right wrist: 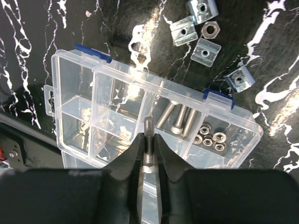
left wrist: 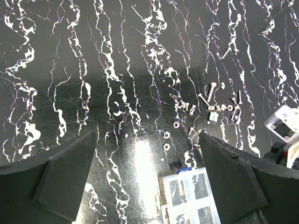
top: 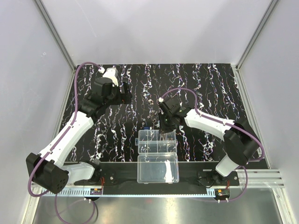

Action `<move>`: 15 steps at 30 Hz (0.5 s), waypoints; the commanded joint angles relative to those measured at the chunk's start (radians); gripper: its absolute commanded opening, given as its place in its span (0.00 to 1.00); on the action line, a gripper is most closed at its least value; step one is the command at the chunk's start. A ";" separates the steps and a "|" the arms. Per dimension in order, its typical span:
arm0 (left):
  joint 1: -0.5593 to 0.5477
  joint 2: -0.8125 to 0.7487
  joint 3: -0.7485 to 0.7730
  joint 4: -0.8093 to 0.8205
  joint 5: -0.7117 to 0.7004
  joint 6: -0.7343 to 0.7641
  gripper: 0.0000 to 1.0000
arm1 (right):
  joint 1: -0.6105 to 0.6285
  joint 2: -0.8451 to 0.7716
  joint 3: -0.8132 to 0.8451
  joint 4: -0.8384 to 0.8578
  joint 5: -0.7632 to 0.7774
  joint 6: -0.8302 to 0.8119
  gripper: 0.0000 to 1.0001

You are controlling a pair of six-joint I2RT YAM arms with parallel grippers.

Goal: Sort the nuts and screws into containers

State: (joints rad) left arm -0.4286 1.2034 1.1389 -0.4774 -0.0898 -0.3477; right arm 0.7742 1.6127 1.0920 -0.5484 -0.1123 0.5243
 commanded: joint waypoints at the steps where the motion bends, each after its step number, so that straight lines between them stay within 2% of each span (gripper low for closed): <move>1: -0.004 -0.015 0.036 0.036 0.005 0.001 0.99 | 0.011 -0.010 0.011 -0.010 0.040 0.002 0.19; 11: -0.004 -0.018 0.038 0.034 0.001 0.004 0.99 | 0.011 -0.007 0.040 -0.031 0.046 -0.020 0.36; 13: -0.002 -0.021 0.038 0.034 -0.001 0.006 0.99 | 0.011 -0.019 0.072 -0.062 0.086 -0.029 0.38; 14: -0.004 -0.021 0.038 0.033 -0.002 0.006 0.99 | 0.011 -0.030 0.084 -0.074 0.106 -0.035 0.44; 15: -0.004 -0.022 0.039 0.031 -0.007 0.006 0.99 | 0.011 -0.049 0.115 -0.085 0.188 -0.037 0.47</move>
State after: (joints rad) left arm -0.4286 1.2034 1.1389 -0.4774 -0.0906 -0.3477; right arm 0.7746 1.6131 1.1164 -0.6014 -0.0586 0.5102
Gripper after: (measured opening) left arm 0.988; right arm 0.443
